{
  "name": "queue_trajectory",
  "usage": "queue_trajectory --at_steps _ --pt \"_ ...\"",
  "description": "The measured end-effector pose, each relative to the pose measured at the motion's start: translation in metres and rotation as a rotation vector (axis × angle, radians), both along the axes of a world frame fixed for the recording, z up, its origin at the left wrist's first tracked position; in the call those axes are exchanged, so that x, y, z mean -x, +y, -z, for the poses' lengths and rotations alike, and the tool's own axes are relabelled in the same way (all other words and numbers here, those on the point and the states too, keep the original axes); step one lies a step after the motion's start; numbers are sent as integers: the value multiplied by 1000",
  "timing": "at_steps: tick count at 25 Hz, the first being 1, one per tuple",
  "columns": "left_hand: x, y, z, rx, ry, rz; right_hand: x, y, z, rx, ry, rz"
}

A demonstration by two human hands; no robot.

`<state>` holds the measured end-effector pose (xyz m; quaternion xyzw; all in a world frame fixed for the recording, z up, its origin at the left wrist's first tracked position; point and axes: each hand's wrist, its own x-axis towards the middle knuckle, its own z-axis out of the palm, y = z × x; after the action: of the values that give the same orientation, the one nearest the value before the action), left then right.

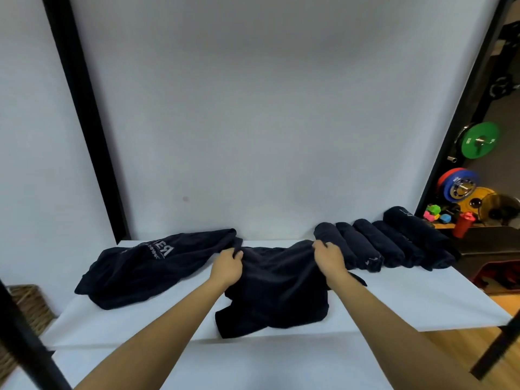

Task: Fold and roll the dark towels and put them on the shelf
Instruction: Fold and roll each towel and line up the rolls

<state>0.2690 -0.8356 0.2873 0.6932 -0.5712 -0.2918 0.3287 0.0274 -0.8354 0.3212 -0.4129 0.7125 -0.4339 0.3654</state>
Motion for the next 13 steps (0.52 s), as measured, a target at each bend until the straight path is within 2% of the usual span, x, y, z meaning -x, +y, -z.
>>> queue_trajectory --at_steps 2,4,7,10,11,13 --pt "-3 -5 -35 91 102 -39 18 -8 -36 17 -460 72" --pt "2 -10 -84 192 233 -25 33 -12 -75 72 -728 62" --pt "9 -15 -165 442 340 -35 52 -11 -139 295 -805 -76" --pt "4 -21 -210 600 399 -59 68 -6 -176 470 -829 -148" --pt "0 -23 -211 602 405 -48 70 -4 -177 455 -803 -179" --pt "-3 -25 -191 521 362 -24 66 -5 -157 278 -731 -273"
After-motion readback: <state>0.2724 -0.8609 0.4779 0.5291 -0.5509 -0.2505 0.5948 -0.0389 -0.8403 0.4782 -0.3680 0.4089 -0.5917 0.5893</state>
